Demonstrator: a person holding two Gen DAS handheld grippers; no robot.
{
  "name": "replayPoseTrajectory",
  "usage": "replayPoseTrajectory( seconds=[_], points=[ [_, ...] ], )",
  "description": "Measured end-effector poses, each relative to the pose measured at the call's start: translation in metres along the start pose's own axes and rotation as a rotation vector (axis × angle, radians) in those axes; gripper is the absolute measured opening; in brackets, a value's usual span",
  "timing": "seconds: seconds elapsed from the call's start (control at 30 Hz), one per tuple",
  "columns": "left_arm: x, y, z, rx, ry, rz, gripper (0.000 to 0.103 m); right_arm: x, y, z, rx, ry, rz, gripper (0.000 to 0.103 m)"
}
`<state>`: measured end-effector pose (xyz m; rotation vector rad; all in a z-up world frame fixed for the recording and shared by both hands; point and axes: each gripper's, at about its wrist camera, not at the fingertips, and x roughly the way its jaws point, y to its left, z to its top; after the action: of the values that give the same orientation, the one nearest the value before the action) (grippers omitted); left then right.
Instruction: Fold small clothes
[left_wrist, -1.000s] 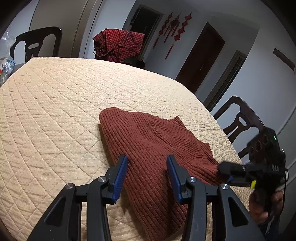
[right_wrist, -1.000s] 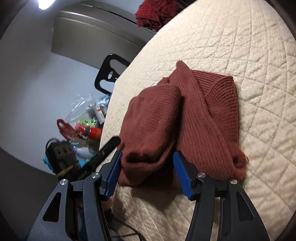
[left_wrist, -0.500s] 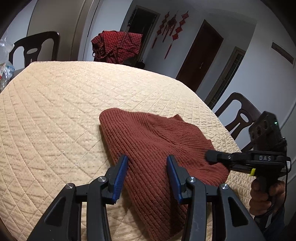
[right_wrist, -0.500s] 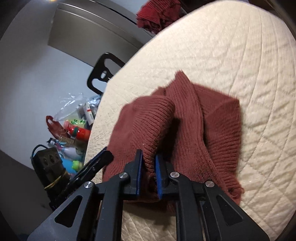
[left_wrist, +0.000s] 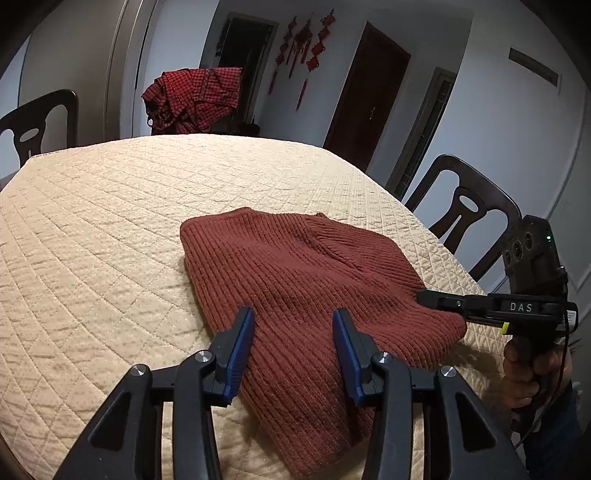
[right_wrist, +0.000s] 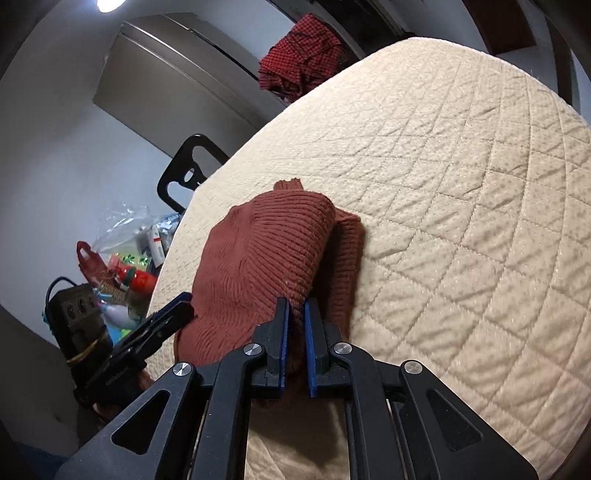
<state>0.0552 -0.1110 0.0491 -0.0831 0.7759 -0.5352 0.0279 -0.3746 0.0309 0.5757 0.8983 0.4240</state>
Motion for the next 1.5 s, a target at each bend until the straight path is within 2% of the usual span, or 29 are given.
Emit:
replayPoseTrajectory(
  seconds=[0.17,0.23,0.33,0.43,0.5,0.57,0.6,0.63,0.73,0.9,0.97,1.07,1.2,1.3,1.4,1.5],
  points=[
    [-0.003,0.001,-0.002,0.007,0.007,0.015,0.047,-0.002,0.001,0.003,-0.001,-0.006,-0.012,0.007],
    [-0.009,0.002,0.001,-0.003,0.003,0.013,0.047,-0.017,0.011,0.006,-0.046,-0.052,-0.028,0.007],
    [-0.019,-0.002,0.006,0.002,-0.022,0.01,0.047,-0.034,0.036,0.005,-0.142,-0.091,-0.001,0.007],
    [-0.023,-0.011,0.006,0.029,-0.023,-0.004,0.047,-0.027,0.052,-0.007,-0.223,-0.041,-0.003,0.007],
    [-0.02,-0.014,0.0,0.048,-0.003,-0.018,0.047,-0.016,0.048,-0.018,-0.255,0.003,-0.051,0.007],
    [-0.015,-0.014,-0.009,0.059,0.021,-0.007,0.047,-0.004,0.035,-0.027,-0.239,0.047,-0.11,0.007],
    [-0.012,-0.014,-0.013,0.064,0.026,0.002,0.047,0.0,0.029,-0.031,-0.234,0.058,-0.135,0.001],
    [-0.011,-0.013,-0.016,0.067,0.025,0.006,0.047,0.003,0.024,-0.034,-0.243,0.055,-0.147,0.0],
    [-0.009,-0.013,-0.018,0.077,0.016,0.016,0.047,0.001,0.019,-0.035,-0.227,0.036,-0.133,0.0],
    [-0.008,-0.017,-0.02,0.097,0.009,0.035,0.047,-0.001,0.026,-0.033,-0.265,0.055,-0.166,0.0],
    [-0.01,-0.015,-0.02,0.094,0.007,0.035,0.047,-0.007,0.032,-0.031,-0.263,0.042,-0.159,0.0],
    [-0.008,-0.015,-0.019,0.093,0.008,0.034,0.047,-0.017,0.042,-0.022,-0.27,-0.024,-0.115,0.001],
    [-0.003,-0.019,-0.018,0.101,0.008,0.037,0.05,-0.001,0.047,-0.006,-0.249,-0.056,-0.093,0.001],
    [-0.004,-0.018,-0.019,0.095,0.005,0.031,0.05,0.022,0.03,-0.002,-0.201,-0.023,-0.15,0.0],
    [-0.004,-0.017,-0.02,0.09,0.005,0.032,0.05,0.022,0.014,-0.001,-0.122,-0.057,-0.067,0.0],
    [-0.005,-0.016,-0.02,0.091,0.005,0.033,0.05,0.02,0.012,0.0,-0.088,-0.061,-0.038,0.0]
  ],
)
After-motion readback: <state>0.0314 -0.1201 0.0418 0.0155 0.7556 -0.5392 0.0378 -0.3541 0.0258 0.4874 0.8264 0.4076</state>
